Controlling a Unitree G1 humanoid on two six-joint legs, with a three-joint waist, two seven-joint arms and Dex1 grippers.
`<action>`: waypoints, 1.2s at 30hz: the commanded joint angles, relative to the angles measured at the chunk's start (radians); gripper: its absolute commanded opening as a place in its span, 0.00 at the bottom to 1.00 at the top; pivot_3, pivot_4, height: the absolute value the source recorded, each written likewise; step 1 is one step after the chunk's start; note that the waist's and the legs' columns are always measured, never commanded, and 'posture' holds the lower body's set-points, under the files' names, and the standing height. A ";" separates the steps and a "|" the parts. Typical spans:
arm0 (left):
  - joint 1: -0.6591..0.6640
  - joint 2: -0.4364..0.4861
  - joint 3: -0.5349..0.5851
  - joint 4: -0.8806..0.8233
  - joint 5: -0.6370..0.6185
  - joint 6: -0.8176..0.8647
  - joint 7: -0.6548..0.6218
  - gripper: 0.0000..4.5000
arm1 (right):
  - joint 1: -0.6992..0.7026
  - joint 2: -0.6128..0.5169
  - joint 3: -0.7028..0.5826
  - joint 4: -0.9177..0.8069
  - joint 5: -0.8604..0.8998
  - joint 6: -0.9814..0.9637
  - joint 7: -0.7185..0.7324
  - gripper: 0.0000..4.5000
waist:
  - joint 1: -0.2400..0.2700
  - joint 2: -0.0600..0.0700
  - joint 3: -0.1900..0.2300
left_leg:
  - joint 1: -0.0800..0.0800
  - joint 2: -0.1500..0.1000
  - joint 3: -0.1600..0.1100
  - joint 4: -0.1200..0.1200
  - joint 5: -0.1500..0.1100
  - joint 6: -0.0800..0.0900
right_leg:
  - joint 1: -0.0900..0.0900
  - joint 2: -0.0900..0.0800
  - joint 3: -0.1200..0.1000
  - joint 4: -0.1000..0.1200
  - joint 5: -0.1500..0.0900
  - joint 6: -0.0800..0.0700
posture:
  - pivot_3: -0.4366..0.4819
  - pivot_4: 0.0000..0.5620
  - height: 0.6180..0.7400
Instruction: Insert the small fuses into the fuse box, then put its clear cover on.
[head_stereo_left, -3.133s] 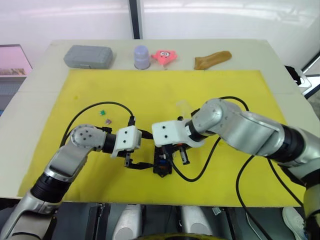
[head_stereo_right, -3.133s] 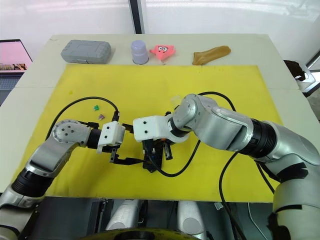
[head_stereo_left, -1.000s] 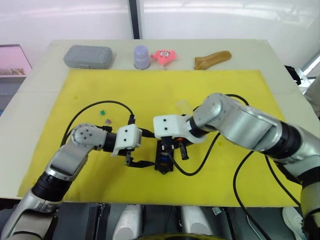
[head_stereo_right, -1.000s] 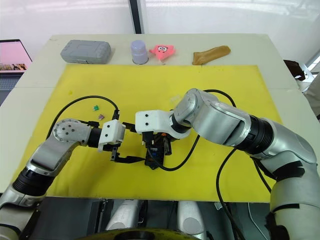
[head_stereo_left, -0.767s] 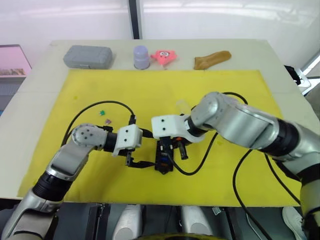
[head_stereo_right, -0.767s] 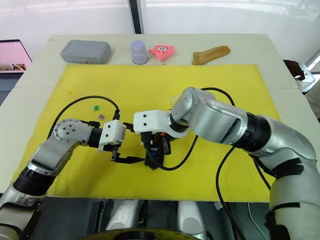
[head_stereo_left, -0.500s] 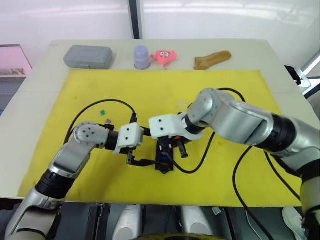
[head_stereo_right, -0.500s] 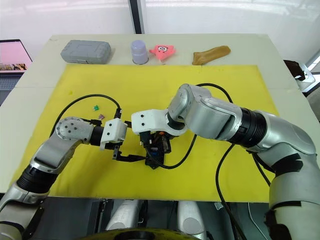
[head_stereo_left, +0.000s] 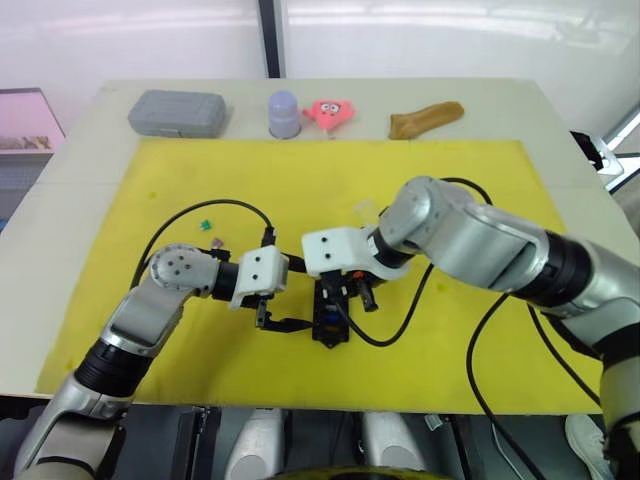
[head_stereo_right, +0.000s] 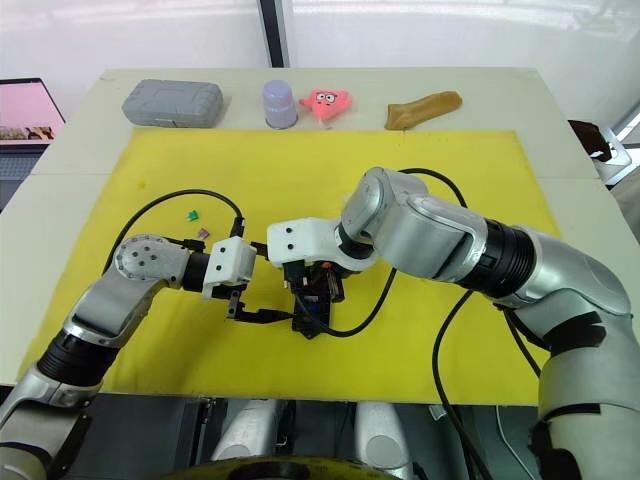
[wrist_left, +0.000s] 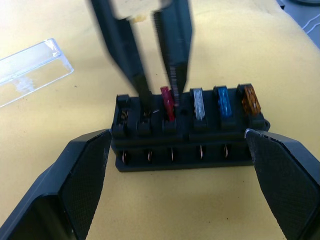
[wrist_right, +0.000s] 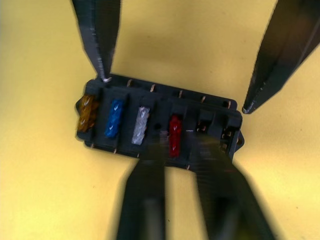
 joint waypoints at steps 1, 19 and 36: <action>-0.010 0.012 0.015 -0.014 -0.006 -0.015 -0.006 1.00 | -0.011 -0.018 -0.089 -0.061 0.029 0.029 -0.003 0.65 | 0.000 0.000 0.000 | 0.000 0.000 0.000 0.000 0.000 0.000 | 0.000 0.000 0.000 0.000 0.000 0.000 | 0.48 0.27 1.00; -0.026 0.038 0.061 -0.030 -0.102 0.029 -0.066 1.00 | 0.733 0.152 -0.813 -0.142 0.266 -0.466 -0.186 0.59 | 0.002 -0.002 -0.001 | 0.000 0.000 0.000 0.000 0.000 0.000 | 0.002 0.000 -0.001 0.000 0.000 0.000 | 0.48 0.27 1.00; -0.025 0.059 0.048 0.009 -0.085 0.020 -0.107 1.00 | 0.882 0.178 -0.621 -0.053 0.101 -0.662 -0.252 0.01 | 0.001 -0.002 -0.001 | 0.002 0.001 -0.001 0.004 0.000 0.001 | 0.005 0.003 -0.001 0.000 0.000 0.000 | 0.48 0.27 1.00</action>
